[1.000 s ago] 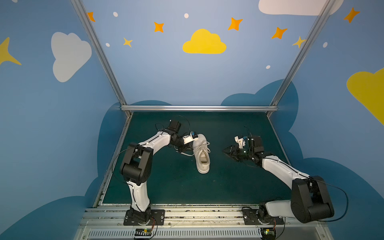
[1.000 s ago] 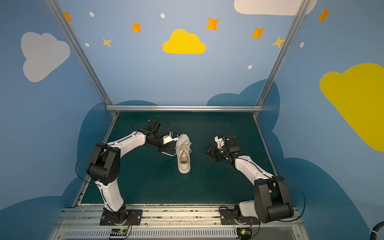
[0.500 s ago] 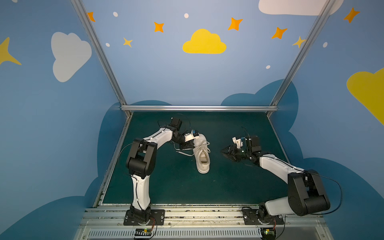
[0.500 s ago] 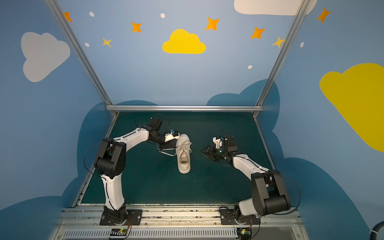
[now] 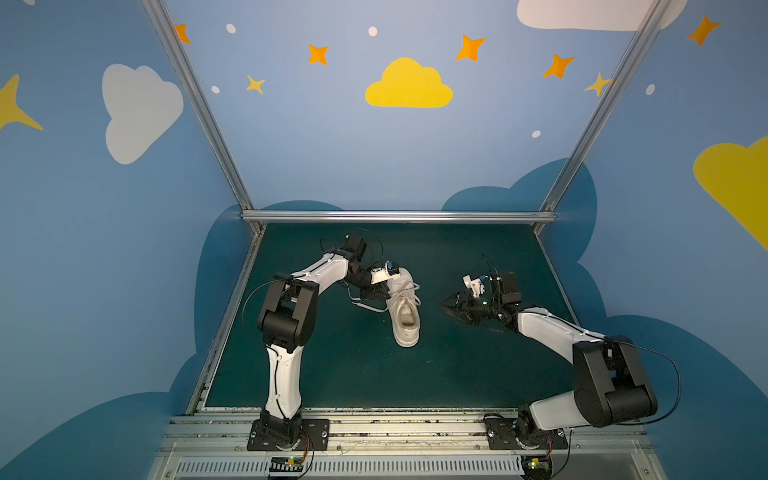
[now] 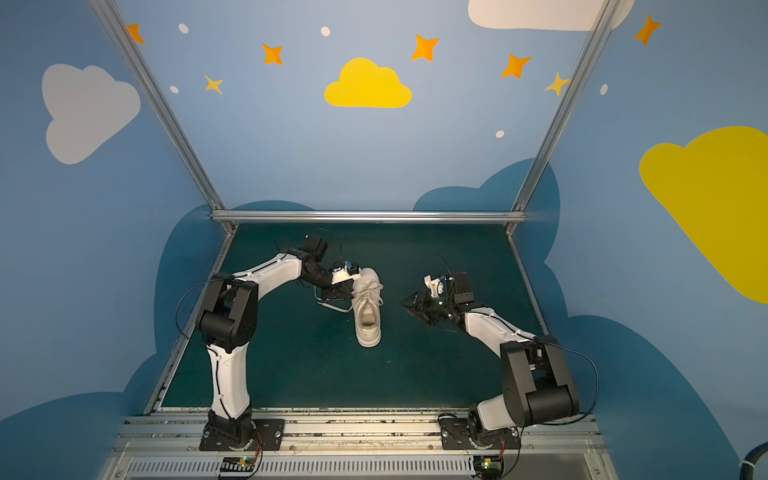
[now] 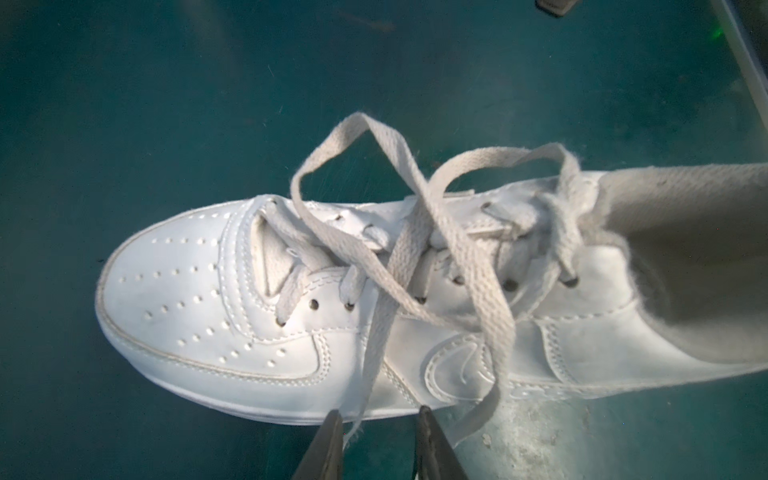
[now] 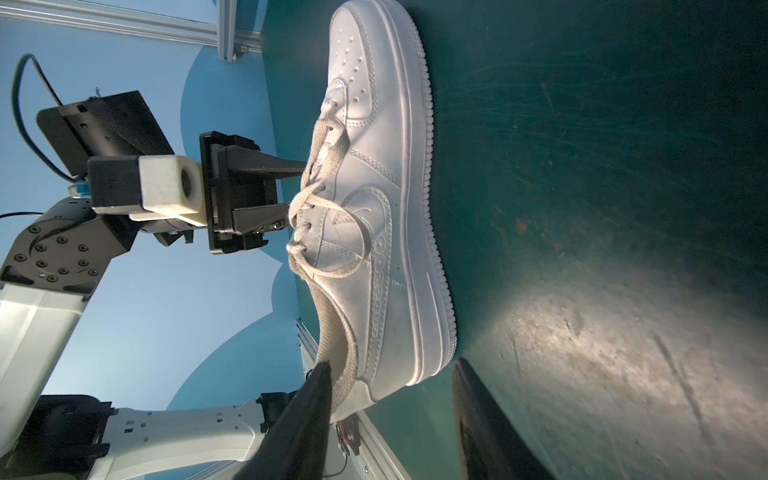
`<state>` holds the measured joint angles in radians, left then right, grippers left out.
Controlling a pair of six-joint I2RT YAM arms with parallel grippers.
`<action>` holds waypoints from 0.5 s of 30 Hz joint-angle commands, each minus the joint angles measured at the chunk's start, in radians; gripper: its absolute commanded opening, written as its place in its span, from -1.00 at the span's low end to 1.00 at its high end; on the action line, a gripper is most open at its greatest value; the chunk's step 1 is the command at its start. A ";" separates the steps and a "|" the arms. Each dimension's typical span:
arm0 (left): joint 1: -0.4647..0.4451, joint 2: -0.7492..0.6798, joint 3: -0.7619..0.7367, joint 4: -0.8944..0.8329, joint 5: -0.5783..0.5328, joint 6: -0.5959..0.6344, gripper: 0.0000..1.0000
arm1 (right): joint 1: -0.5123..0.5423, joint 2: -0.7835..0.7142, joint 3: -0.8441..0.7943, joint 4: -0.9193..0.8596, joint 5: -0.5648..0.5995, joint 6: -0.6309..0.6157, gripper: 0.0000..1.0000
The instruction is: Tie the shoes
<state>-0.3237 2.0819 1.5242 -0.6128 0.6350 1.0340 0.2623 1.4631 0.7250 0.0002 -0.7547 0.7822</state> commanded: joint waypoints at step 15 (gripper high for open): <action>-0.020 0.031 0.055 -0.063 -0.034 0.026 -0.91 | 0.023 0.049 0.016 0.061 -0.044 0.020 -0.07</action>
<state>-0.3439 2.1082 1.5642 -0.6510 0.5980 1.0557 0.2756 1.4899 0.7254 0.0273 -0.7792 0.7895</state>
